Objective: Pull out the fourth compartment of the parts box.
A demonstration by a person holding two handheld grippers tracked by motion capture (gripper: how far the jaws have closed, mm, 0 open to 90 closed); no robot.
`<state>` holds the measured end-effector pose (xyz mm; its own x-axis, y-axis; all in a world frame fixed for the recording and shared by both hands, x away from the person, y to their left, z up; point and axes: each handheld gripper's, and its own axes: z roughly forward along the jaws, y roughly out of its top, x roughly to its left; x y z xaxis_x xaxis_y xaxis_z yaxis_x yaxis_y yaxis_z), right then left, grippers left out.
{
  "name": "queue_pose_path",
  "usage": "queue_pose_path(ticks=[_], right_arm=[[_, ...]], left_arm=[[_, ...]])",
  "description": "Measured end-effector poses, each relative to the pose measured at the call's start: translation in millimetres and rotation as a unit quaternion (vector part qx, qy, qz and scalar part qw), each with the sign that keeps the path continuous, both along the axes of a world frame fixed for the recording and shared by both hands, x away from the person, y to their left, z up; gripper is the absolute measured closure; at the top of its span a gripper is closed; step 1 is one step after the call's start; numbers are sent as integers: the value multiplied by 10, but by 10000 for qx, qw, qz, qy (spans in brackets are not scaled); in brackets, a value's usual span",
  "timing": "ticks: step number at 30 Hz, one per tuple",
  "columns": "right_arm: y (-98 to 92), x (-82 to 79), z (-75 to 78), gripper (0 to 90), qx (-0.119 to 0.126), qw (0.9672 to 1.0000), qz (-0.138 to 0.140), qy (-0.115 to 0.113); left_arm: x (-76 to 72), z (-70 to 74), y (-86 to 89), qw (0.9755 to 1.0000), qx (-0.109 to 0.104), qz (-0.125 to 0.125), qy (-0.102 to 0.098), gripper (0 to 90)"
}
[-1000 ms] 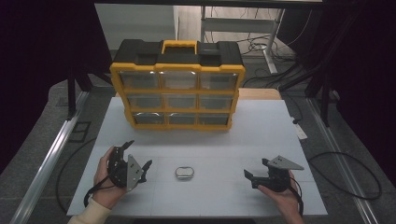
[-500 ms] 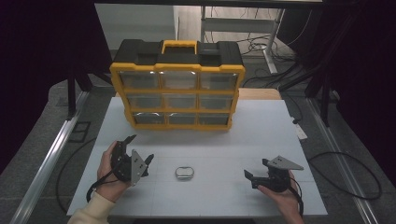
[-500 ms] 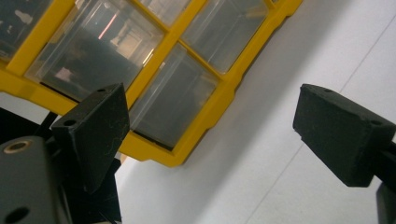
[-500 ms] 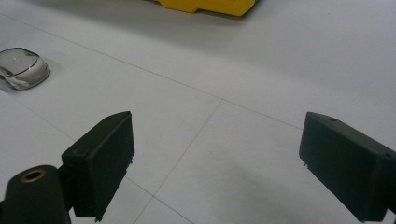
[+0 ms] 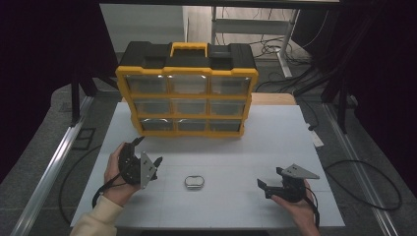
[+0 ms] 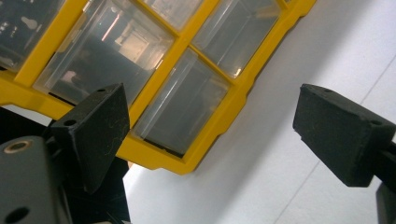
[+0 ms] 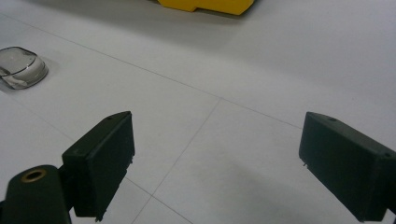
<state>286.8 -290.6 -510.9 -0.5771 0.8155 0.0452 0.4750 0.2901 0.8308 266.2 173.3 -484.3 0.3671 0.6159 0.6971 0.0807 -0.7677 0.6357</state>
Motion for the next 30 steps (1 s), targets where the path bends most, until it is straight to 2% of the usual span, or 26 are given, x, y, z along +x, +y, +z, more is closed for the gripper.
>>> queue_pose_path(ticks=[21,30], right_arm=[[-1,3,-4,112,-7,10000,-17,-9],[-1,6,-7,112,-9,10000,-22,-6]], left_arm=[[178,121,3,9998,126,74,-146,112],[253,150,5,9996,191,132,-151,111]])
